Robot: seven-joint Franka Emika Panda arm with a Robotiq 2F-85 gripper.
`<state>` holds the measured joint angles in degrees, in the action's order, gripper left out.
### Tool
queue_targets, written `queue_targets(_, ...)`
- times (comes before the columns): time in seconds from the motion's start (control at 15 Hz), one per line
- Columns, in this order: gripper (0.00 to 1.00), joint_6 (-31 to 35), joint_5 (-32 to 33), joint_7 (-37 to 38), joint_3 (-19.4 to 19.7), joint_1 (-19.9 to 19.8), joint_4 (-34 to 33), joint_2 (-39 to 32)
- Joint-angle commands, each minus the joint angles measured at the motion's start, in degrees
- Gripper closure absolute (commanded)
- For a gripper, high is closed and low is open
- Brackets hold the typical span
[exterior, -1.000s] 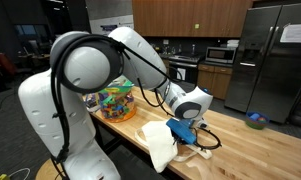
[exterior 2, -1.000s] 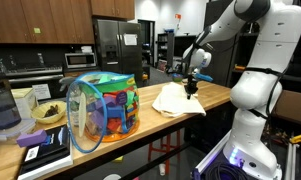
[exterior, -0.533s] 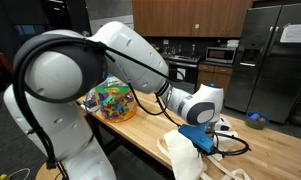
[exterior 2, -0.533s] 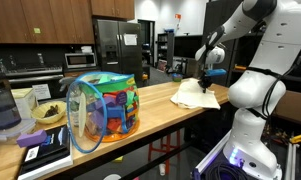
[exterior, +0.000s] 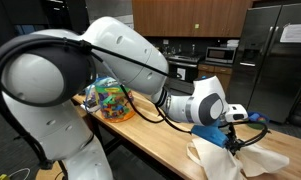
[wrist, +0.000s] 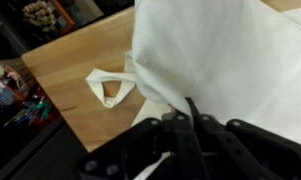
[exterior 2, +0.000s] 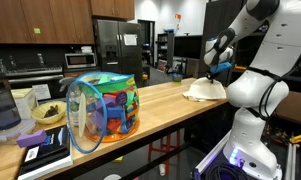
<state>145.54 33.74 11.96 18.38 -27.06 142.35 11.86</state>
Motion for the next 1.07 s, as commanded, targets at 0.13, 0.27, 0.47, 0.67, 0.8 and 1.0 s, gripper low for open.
queue_targets(0.13,0.99,10.67,6.77,10.67,-2.50,0.53,-5.17,-3.93)
queue_targets(0.27,0.99,14.23,7.84,12.23,-3.95,1.63,-7.21,-5.73)
queue_targets(0.47,0.99,18.65,7.30,12.24,-6.32,3.86,-10.09,-8.65)
queue_targets(0.67,0.99,22.77,4.79,10.34,-8.96,7.07,-13.04,-11.55)
queue_targets(0.8,0.99,24.87,2.04,7.97,-11.14,9.53,-14.80,-13.44)
queue_targets(1.0,0.99,28.01,-2.52,2.89,-14.89,12.38,-17.16,-16.28)
